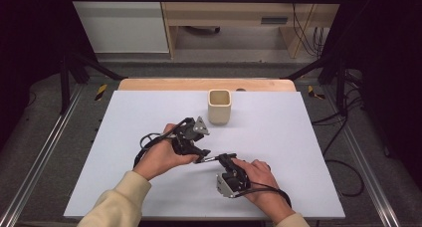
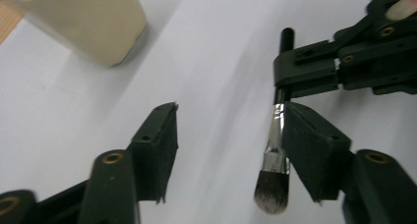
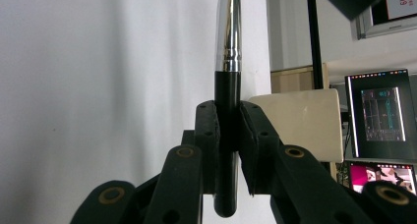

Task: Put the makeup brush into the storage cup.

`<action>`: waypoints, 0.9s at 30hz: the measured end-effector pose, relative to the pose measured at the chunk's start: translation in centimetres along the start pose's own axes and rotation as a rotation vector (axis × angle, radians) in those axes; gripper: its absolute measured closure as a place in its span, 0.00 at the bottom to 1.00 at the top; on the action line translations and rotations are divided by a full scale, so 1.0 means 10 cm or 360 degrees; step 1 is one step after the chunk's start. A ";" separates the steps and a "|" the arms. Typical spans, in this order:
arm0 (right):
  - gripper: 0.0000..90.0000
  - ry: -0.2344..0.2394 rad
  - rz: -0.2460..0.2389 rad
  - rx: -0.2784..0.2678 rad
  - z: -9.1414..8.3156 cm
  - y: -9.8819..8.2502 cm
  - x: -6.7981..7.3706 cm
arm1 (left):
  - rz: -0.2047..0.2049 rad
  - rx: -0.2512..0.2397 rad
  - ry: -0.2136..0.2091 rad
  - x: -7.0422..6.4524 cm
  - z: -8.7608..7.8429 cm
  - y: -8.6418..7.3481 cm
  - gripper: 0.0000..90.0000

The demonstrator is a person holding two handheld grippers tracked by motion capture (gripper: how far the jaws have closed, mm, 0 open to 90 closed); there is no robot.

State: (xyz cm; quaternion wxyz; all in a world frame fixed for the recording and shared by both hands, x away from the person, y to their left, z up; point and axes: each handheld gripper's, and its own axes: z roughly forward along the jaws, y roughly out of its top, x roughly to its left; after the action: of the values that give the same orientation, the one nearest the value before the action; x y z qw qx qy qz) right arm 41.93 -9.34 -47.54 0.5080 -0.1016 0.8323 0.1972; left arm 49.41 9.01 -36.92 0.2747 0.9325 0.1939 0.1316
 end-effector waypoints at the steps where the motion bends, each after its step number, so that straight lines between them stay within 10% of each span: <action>1: 0.88 0.0000 -0.0001 0.0000 0.00 0.00 0.00 | -0.0019 -0.0010 0.0002 0.01 0.00 -0.02 0.40; 11: 0.88 0.0006 0.0061 0.0023 -0.01 -0.07 0.00 | -0.0240 -0.0236 0.0159 0.25 -0.12 -0.44 0.12; 27: 0.88 -0.0053 0.0163 0.0092 -0.03 -0.27 -0.11 | -0.0388 -0.0421 0.0257 0.20 -0.14 -1.19 0.08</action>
State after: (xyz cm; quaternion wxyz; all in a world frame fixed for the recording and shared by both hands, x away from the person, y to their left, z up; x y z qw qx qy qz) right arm 43.18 -11.96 -47.09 0.5139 -0.0409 0.8331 0.2004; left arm 47.21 19.72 -42.23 0.3923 0.8444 0.3077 0.1959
